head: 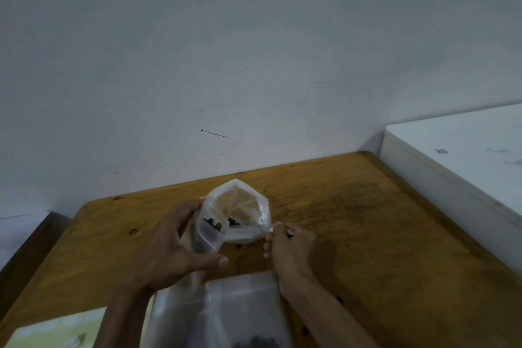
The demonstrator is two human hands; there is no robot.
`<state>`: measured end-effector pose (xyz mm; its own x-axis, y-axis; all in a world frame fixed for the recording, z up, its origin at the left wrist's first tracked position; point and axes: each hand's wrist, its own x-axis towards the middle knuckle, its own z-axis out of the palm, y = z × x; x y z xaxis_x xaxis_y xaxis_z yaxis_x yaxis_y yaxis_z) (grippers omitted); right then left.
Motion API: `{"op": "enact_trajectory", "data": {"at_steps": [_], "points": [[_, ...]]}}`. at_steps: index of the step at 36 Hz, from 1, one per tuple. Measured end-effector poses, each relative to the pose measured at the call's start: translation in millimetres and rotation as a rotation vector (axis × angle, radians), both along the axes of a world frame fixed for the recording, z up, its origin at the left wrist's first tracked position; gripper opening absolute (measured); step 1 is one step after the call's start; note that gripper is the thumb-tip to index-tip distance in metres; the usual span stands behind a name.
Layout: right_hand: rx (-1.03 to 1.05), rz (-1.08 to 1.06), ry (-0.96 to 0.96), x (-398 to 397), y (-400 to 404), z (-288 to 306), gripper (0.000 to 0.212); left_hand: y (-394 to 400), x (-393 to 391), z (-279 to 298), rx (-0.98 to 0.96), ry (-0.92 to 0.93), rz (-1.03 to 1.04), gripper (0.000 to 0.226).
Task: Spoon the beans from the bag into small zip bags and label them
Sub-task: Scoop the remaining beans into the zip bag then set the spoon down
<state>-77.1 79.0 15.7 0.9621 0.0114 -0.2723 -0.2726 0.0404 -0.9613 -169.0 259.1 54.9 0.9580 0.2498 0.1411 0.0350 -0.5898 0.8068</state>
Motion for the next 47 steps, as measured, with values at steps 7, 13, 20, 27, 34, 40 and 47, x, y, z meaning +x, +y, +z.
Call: {"op": "enact_trajectory", "data": {"at_steps": [7,13,20,27,34,40,47], "points": [[0.048,0.015,0.050,4.2,-6.1,5.1,0.019,13.0,-12.1,-7.9,0.015,0.054,0.040,0.109],[0.147,0.051,0.095,8.2,-10.8,11.7,0.014,13.7,-18.6,-12.7,0.063,0.083,0.041,0.109],[0.178,0.037,0.075,15.7,-11.7,16.0,0.010,10.5,-22.1,-11.6,0.126,0.084,0.040,0.112],[0.194,0.040,0.031,19.6,-12.8,22.0,0.014,4.1,-20.8,-9.6,0.185,0.070,0.033,0.113],[0.198,0.044,0.034,22.2,-9.0,25.3,0.014,-2.0,-17.7,-4.0,0.195,0.069,0.035,0.114],[0.187,0.036,0.034,27.9,-10.4,24.9,0.011,-2.2,-18.8,-1.5,0.195,0.075,0.047,0.114],[0.084,0.010,-0.163,24.1,-22.5,20.0,0.017,-6.6,-19.0,1.3,0.224,0.099,0.080,0.116]]}}
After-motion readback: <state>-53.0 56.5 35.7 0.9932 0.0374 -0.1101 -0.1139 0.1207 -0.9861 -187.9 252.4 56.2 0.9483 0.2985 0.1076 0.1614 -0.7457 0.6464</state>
